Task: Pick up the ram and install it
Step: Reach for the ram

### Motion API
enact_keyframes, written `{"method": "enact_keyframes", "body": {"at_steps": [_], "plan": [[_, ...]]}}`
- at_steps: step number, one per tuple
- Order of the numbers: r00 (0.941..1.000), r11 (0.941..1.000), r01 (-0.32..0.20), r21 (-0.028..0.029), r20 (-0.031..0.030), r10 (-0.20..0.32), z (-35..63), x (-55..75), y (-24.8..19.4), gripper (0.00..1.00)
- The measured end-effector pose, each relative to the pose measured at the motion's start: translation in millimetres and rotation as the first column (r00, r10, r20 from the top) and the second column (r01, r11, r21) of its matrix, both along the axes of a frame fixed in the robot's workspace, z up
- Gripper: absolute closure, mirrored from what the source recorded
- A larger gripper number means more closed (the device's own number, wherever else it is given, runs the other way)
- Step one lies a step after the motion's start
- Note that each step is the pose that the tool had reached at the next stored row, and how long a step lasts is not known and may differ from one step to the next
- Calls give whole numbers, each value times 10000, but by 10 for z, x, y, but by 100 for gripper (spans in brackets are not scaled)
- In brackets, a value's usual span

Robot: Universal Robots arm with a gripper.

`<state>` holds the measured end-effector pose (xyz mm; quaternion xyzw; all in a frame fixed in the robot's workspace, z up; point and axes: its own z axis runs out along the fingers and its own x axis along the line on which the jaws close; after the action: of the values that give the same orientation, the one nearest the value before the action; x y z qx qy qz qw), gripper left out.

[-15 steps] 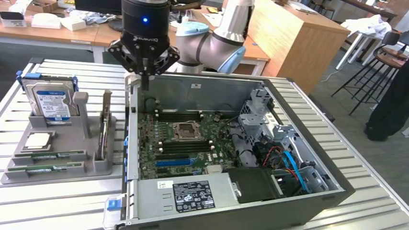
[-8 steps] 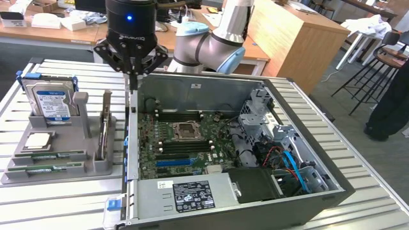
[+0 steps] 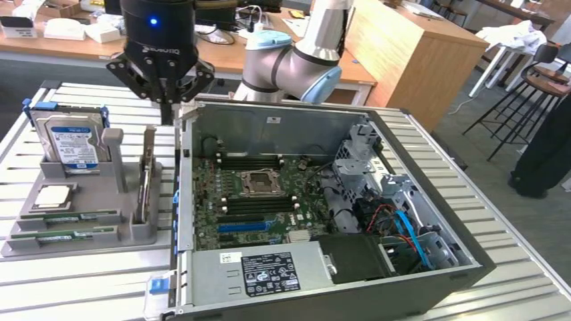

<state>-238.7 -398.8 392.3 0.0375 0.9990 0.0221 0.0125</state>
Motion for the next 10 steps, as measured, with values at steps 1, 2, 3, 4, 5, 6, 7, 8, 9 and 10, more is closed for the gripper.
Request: {"method": "enact_keyframes", "body": {"at_steps": [1, 2, 3, 4, 5, 6, 7, 8, 9, 10], "plan": [[10000, 10000, -1, 0, -1, 1, 0, -33, 0, 90], [10000, 10000, -2, 0, -1, 2, -1, -65, 0, 90], [10000, 10000, -2, 0, 0, 2, -1, -99, 0, 90], [10000, 10000, -2, -1, -1, 2, -1, -131, 0, 90], [10000, 10000, -1, 0, 0, 1, -1, -163, 0, 90], [10000, 10000, -1, 0, 0, 1, -2, -193, 0, 90], [10000, 10000, 0, 0, -1, 0, -2, -226, 0, 90], [10000, 10000, -1, 0, 0, 1, -2, -258, 0, 90], [10000, 10000, -1, 0, -1, 1, -2, -292, 0, 90], [10000, 10000, -2, 0, 0, 2, -3, -329, 0, 90]]}}
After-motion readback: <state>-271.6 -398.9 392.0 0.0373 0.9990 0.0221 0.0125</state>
